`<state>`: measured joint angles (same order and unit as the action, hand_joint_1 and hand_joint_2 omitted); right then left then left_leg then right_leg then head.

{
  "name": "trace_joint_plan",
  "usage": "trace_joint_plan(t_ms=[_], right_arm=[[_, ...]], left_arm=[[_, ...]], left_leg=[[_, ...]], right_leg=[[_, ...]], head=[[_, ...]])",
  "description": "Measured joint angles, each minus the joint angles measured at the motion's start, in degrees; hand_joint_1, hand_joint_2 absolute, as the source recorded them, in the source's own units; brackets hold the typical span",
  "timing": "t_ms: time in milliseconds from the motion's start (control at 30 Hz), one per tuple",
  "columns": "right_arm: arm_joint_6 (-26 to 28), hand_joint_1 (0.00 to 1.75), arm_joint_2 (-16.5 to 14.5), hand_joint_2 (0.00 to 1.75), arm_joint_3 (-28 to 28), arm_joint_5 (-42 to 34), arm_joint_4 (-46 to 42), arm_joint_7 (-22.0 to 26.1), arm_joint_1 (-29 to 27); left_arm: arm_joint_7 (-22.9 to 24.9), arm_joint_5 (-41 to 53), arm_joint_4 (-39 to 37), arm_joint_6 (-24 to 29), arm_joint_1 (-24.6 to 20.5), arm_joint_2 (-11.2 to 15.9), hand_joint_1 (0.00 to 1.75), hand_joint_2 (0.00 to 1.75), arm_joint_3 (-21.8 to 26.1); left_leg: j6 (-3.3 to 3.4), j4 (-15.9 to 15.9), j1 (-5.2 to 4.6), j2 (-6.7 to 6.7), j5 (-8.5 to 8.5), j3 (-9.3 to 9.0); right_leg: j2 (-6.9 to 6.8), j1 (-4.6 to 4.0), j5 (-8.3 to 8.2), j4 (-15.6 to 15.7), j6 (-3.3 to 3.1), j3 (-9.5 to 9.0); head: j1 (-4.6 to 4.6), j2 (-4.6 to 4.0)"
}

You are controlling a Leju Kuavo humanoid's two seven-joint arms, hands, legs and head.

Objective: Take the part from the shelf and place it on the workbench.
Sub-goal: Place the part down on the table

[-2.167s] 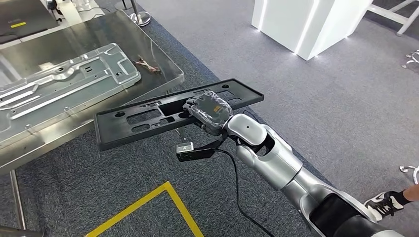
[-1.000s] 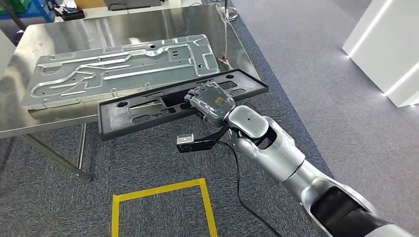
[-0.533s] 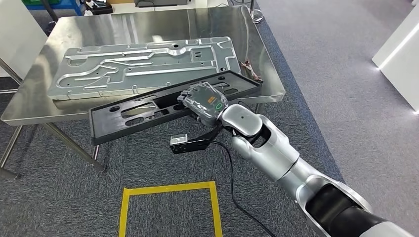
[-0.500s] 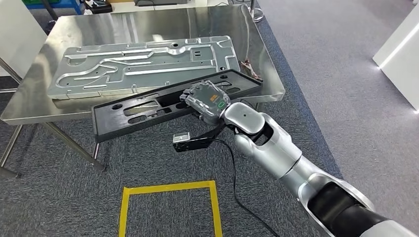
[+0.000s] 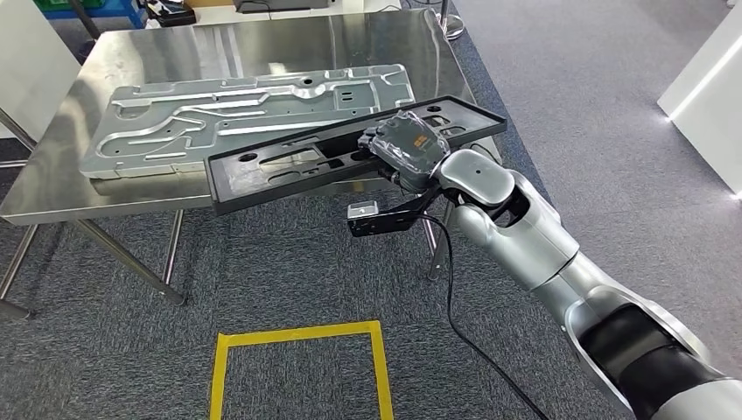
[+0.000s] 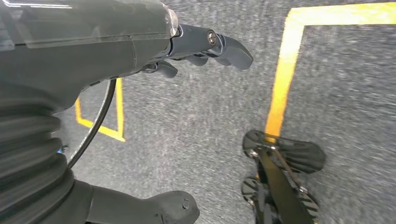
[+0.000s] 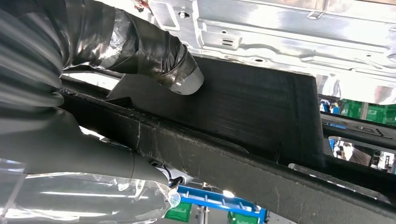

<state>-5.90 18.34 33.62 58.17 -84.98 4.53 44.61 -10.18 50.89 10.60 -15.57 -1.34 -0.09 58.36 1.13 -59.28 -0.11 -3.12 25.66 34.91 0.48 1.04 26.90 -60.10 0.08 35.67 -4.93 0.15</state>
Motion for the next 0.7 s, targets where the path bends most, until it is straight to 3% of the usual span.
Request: trace_joint_plan(t_ms=[167,433,700], right_arm=[[0.7,1.75,1.3,1.75,-0.1,-0.3,0.0,-0.1,-0.2],[2.1,1.75,2.4,1.75,-0.5,1.8,-1.2,-1.7,-3.1],[3.2,1.75,-1.3,1.75,0.4,5.9,0.0,-2.8,-4.1]], left_arm=[[-1.6,1.2,0.0,-0.1,0.0,-0.3,0.00,1.75,0.0],[-2.4,2.9,0.0,2.0,0.1,-3.1,0.00,1.75,-0.4],[-2.0,3.2,0.0,1.8,0.0,-3.7,0.00,1.75,-0.4]], left_leg=[[-0.04,0.0,-0.09,0.01,-0.01,-0.02],[0.02,0.0,-0.25,0.02,0.01,-0.03],[0.08,0.0,-0.25,0.02,-0.03,-0.02]], right_leg=[[-0.01,0.06,-0.09,0.2,0.06,-0.15],[0.00,0.22,-0.21,0.4,0.28,-0.31],[0.00,0.22,-0.28,0.6,0.39,-0.38]], head=[[-0.01,0.00],[-0.01,0.00],[-0.01,0.00]])
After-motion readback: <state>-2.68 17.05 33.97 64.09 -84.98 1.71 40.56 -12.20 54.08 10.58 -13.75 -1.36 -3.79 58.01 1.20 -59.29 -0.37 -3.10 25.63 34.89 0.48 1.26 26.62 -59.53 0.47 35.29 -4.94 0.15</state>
